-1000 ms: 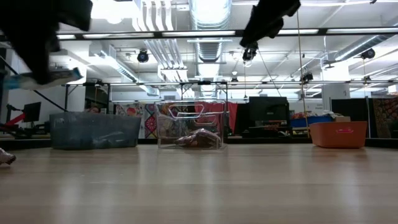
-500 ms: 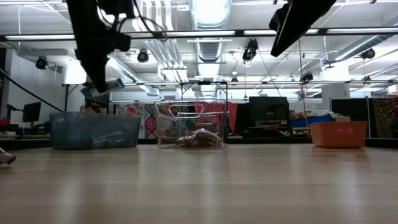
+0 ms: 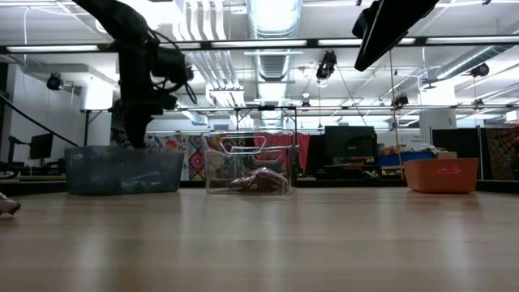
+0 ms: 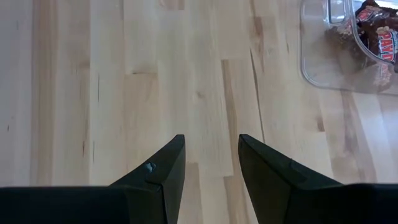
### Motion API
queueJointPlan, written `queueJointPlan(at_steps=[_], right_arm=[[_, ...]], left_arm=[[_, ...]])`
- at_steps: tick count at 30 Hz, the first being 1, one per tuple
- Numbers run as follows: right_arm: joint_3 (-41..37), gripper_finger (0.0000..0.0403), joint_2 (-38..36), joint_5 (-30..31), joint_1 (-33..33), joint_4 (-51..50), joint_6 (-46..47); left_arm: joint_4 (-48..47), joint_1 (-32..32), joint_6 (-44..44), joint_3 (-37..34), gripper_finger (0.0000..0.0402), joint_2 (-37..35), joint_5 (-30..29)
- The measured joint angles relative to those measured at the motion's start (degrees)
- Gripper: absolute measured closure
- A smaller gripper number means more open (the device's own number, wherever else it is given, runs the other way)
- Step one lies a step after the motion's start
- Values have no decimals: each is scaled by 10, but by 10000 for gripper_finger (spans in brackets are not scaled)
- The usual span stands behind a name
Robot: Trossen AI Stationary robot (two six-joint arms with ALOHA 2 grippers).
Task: Sort candy
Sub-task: Put the blue chocolate into the black bin
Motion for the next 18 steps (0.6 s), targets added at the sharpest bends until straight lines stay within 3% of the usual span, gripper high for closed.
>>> queueJointPlan(at_steps=[7,13,18], right_arm=[[0,261,0,0,0,0,1],[0,261,0,0,0,0,2],[0,261,0,0,0,0,2]], left_arm=[[5,10,22,0,388,62,29],[6,8,1,0,388,97,86],[7,7,-17,0,387,111,101]])
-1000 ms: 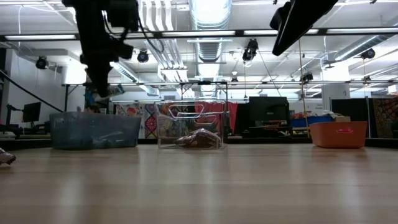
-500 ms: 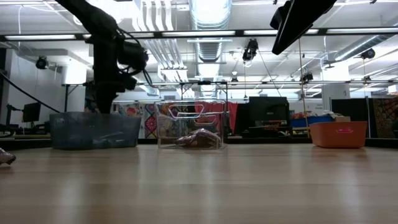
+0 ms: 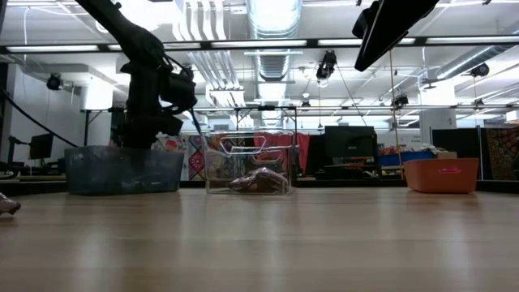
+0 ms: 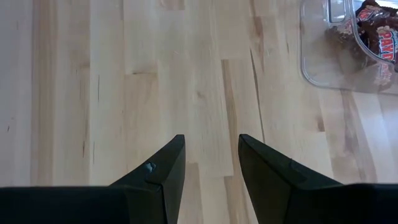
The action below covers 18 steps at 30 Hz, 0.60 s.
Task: Sort candy
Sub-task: Put the blue chocolate into the black bin, then put the brown chocolate into the transparent bin
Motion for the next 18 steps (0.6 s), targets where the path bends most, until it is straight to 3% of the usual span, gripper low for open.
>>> queueJointPlan(at_steps=[18], right_arm=[[0,261,1,0,0,0,6]], left_arm=[[-4,-1,-11,0,274,-16,0]])
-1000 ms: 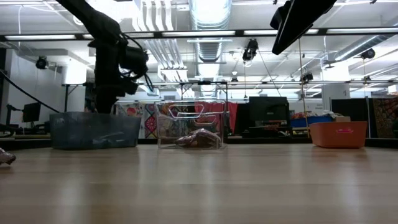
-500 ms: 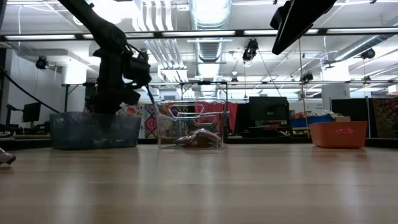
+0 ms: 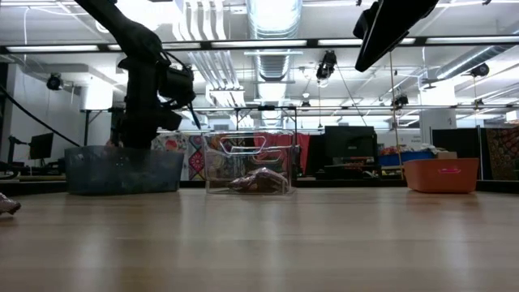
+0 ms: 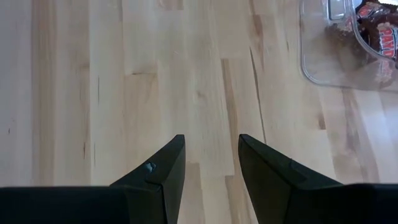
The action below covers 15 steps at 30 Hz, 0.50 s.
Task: Sort candy
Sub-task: Put the brown chocolate into the transparent bin
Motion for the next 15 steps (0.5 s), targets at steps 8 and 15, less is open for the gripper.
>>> queueJointPlan(at_steps=[8,15], right_arm=[[0,261,0,-1,5,-17,58],[-19,261,0,-7,11,-32,166]], left_arm=[[-25,-25,-37,0,270,-72,0],[6,-146,-107,0,278,-188,-6]])
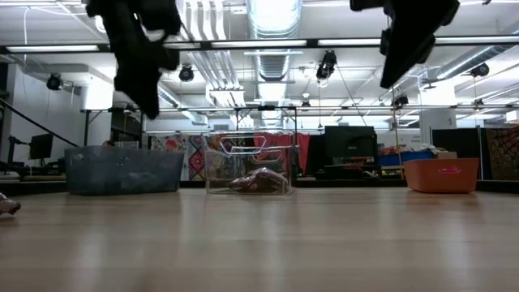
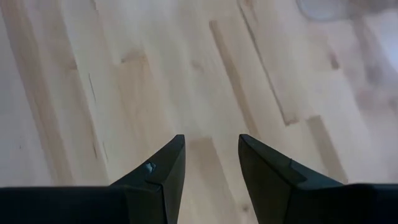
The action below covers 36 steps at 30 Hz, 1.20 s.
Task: Sort candy
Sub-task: Put the brown chocolate into the transparent bin
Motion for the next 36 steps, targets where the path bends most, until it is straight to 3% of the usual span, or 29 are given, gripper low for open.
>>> queueJointPlan(at_steps=[6,13,25,36], right_arm=[[-28,262,0,-40,0,0,41],[-60,262,0,-107,0,-2,95],[-73,262,0,-125,16,-7,107],[-73,262,0,-123,16,-7,98]], left_arm=[[64,-145,-44,0,281,-76,-55],[118,-299,-69,0,281,-98,-89],[132,-489,-267,-3,281,-13,-83],[93,-569,-444,1,281,89,11]])
